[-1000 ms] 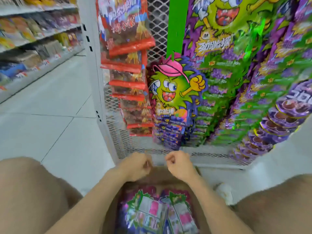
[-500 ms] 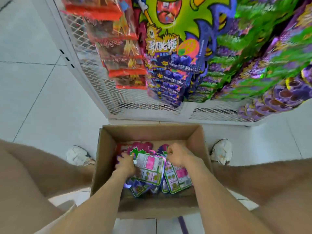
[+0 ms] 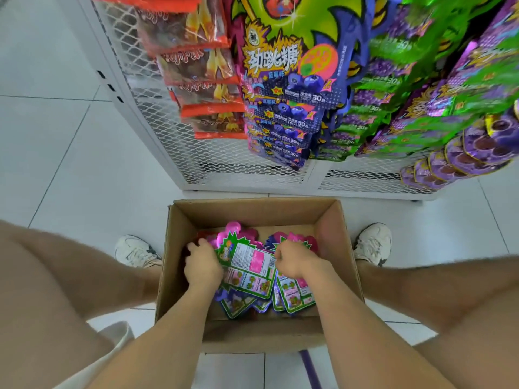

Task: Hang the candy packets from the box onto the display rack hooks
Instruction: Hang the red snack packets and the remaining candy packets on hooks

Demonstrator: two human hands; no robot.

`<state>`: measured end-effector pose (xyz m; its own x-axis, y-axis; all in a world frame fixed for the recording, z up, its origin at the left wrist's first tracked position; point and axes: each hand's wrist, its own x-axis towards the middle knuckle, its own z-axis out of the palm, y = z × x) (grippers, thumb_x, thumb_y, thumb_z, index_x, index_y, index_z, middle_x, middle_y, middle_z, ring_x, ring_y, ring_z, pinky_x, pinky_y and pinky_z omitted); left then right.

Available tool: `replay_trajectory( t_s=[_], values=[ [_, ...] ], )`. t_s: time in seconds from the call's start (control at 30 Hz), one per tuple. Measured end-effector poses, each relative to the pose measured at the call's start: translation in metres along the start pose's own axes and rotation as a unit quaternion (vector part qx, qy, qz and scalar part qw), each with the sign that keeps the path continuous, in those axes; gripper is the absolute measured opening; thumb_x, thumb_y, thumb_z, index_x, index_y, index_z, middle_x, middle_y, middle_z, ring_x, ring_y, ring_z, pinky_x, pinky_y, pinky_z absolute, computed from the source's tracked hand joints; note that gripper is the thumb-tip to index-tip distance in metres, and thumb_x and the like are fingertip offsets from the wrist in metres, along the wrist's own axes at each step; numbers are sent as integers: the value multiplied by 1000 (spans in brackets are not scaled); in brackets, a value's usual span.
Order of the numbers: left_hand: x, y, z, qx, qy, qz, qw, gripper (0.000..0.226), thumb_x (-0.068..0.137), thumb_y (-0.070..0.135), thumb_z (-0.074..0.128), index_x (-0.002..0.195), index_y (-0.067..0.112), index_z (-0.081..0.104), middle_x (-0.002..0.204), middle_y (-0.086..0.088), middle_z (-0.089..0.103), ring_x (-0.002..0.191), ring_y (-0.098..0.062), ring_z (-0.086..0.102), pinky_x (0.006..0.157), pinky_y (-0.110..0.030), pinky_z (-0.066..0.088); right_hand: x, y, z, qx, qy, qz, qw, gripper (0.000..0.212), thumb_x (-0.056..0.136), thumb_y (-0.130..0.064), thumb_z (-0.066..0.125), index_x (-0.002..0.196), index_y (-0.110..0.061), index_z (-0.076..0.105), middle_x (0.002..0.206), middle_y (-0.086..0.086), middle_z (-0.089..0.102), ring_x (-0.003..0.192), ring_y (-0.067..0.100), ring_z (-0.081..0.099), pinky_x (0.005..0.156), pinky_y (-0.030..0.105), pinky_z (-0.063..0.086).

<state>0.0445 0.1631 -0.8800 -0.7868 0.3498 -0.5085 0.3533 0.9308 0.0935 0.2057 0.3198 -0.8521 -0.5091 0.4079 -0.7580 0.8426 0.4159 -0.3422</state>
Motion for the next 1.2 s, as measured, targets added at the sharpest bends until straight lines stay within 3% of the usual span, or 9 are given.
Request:
replay_trajectory(
  t_s=[0.17, 0.33, 0.5, 0.6, 0.7, 0.83, 0.9, 1.07, 1.2],
  values=[
    [-7, 7, -46, -76, -29, 21, 996, 24, 82, 25, 74, 101, 12, 68, 112, -14, 67, 98, -39, 67, 86, -47, 60, -20, -14, -7, -18, -4, -22, 1000, 40, 89, -16, 69, 127, -3, 63, 121, 19, 69, 109, 35, 69, 94, 51, 58],
    [-37, 44, -113, -339, -196, 5, 920, 17, 86, 8, 84, 92, -2, 71, 93, -20, 75, 70, -28, 74, 60, -40, 66, -60, -47, -33, 85, 12, -119, 989, 123, 48, -76, 91, 151, -28, 46, 148, -8, 54, 134, 16, 53, 114, 40, 45],
    [-78, 73, -182, -445, -194, 46, 873, 19, 93, 13, 78, 106, 3, 67, 76, -12, 77, 57, -20, 73, 58, -36, 64, -97, -78, -83, 72, 93, -189, 975, 40, 77, -28, 67, 116, -21, 61, 102, 6, 68, 96, 27, 68, 90, 48, 57],
    [-104, 89, -228, -460, -110, 126, 872, 32, 98, 38, 69, 95, 6, 69, 65, -6, 76, 62, -22, 74, 67, -43, 66, -151, -99, -129, 45, 186, -211, 959, 26, 91, -9, 52, 116, -15, 51, 97, 9, 62, 90, 29, 62, 76, 42, 53],
    [-142, 101, -281, -323, 130, 273, 897, 57, 102, 58, 50, 75, 12, 69, 64, 0, 72, 69, -21, 70, 72, -39, 57, -204, -105, -172, 14, 345, -201, 917, 15, 98, -17, 51, 113, -19, 49, 79, 7, 52, 82, 35, 56, 63, 39, 44],
    [-189, 129, -356, -308, 311, 444, 781, 23, 104, 21, 54, 120, 19, 70, 118, 4, 73, 110, -17, 64, 95, -34, 47, -263, -117, -221, 21, 529, -205, 823, 21, 103, -38, 57, 92, -20, 58, 69, -1, 58, 75, 32, 58, 58, 42, 47],
    [-197, 147, -393, -313, 302, 497, 751, 45, 98, 7, 52, 143, 15, 57, 138, 2, 62, 129, -16, 53, 109, -29, 38, -286, -123, -248, 13, 581, -215, 785, 20, 100, -38, 64, 90, -20, 65, 70, -1, 61, 74, 33, 59, 62, 44, 53],
    [-197, 191, -455, -447, 158, 459, 752, 49, 97, 8, 47, 145, 19, 47, 131, 7, 60, 121, -14, 56, 106, -36, 44, -311, -142, -307, 22, 665, -207, 718, 29, 95, -38, 72, 122, -30, 72, 105, 5, 73, 105, 34, 65, 82, 46, 58],
    [-197, 196, -468, -524, 153, 404, 734, 34, 103, 11, 44, 133, 17, 59, 124, -1, 65, 106, -12, 58, 84, -29, 45, -316, -167, -344, 27, 659, -244, 711, 14, 87, -39, 68, 88, -25, 69, 82, 1, 72, 87, 36, 68, 76, 44, 58]
  ],
)
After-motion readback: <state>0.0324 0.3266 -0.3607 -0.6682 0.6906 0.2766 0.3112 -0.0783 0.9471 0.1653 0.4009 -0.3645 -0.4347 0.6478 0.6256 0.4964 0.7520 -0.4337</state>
